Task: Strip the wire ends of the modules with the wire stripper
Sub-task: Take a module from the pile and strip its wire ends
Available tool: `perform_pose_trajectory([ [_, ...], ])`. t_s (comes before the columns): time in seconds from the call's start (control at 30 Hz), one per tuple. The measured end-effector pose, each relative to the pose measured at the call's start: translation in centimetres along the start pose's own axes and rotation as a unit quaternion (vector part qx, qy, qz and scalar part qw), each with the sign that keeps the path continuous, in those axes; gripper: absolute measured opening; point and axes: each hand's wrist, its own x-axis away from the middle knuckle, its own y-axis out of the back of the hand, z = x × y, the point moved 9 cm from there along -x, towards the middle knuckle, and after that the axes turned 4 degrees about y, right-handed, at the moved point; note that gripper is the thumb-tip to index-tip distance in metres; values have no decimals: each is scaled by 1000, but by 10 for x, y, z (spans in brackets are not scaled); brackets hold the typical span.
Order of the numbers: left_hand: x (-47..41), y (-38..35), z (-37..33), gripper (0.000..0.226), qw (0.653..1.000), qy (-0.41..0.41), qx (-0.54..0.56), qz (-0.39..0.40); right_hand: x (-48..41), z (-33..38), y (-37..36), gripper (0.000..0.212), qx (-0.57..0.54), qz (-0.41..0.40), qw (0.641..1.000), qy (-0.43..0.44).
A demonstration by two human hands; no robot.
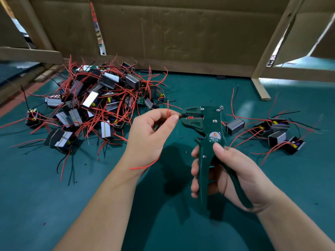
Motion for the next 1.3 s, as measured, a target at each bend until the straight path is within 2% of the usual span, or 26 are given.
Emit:
perform_pose_trajectory([
  [0.2,0,1,1,9,1000,-6,-6,1,0,-1,1,55,10,-8,1000,0],
  [0.37,1,-1,-1,14,1000,-7,2,4,-1,-6,6,52,5,-65,998,-10],
  [0.47,2,-4,-2,26,998,6,48,39,-2,-9,5,53,9,-98,995,-14],
  [0.57,5,-14,0,29,996,24,-9,88,-1,-12,9,51,15,-140,990,-21],
  [0.67,9,-22,7,28,990,62,-25,122,-2,-11,9,51,-27,-120,992,-33],
  [0.73,9,-17,8,27,991,68,-40,103,-3,-5,12,50,-57,-102,993,-21],
  [0.87,2,-3,5,29,990,20,-133,46,-3,-1,10,52,-61,-46,997,-25],
  [1.0,2,0,0,25,980,-21,-195,35,0,-7,-3,59,-45,19,998,-44],
  [1.3,5,-1,-16,22,967,-88,-238,19,0,-6,-8,57,-59,27,997,-40],
])
